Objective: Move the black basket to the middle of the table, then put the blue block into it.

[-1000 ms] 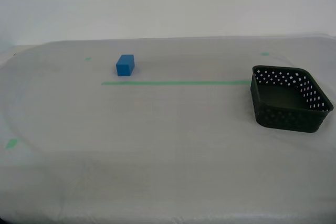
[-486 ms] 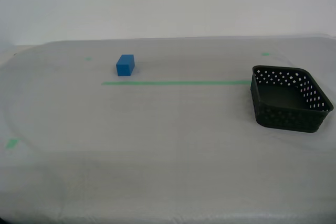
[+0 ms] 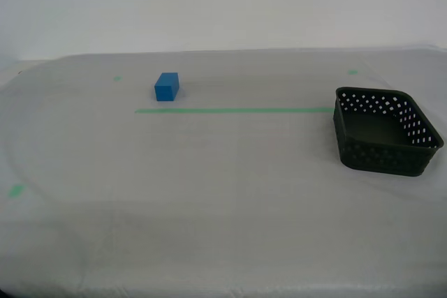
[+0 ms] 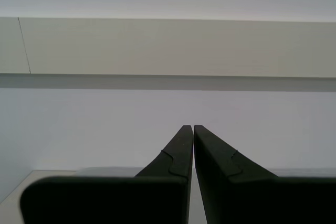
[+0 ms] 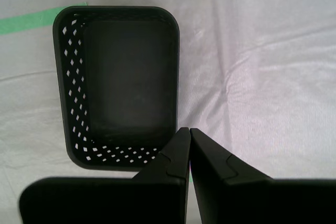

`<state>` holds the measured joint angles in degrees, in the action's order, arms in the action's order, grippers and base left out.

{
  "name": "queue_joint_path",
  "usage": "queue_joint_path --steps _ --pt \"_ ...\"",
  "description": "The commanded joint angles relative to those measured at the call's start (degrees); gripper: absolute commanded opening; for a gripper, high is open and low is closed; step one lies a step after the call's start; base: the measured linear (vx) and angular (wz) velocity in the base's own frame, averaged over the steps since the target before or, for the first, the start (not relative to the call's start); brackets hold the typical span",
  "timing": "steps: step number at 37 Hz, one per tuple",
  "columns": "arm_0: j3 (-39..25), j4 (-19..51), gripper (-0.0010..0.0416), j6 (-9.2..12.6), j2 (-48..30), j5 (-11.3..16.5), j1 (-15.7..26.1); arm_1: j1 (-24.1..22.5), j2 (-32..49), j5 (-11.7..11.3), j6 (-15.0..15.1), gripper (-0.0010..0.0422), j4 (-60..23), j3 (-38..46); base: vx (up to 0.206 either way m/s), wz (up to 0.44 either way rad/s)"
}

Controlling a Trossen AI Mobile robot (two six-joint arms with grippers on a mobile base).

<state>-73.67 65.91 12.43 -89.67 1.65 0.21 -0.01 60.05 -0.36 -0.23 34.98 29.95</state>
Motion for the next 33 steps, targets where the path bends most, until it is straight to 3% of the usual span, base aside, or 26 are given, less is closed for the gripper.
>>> queue_joint_path --steps 1,5,22,28,33 --pt "1.31 -2.29 0.0003 -0.37 -0.02 -0.07 0.13 -0.02 -0.02 -0.04 0.09 0.0 0.26 0.02 0.0 0.0" --pt "1.55 -2.43 0.0003 4.35 0.02 -0.02 0.17 -0.02 -0.02 -0.04 0.09 0.0 0.26 0.02 0.0 0.0" --pt "1.55 -2.58 0.0003 4.02 0.04 -0.04 0.61 -0.02 -0.02 -0.04 0.09 0.0 0.26 0.02 0.0 0.0" --pt "1.55 -2.62 0.0003 2.89 0.04 -2.86 0.66 -0.02 -0.02 -0.04 0.09 0.0 0.24 0.02 0.0 0.0" --pt "1.57 -2.78 0.0003 3.65 0.04 -2.84 0.66 0.0 -0.02 -0.04 0.09 0.0 0.26 0.02 0.0 0.0"
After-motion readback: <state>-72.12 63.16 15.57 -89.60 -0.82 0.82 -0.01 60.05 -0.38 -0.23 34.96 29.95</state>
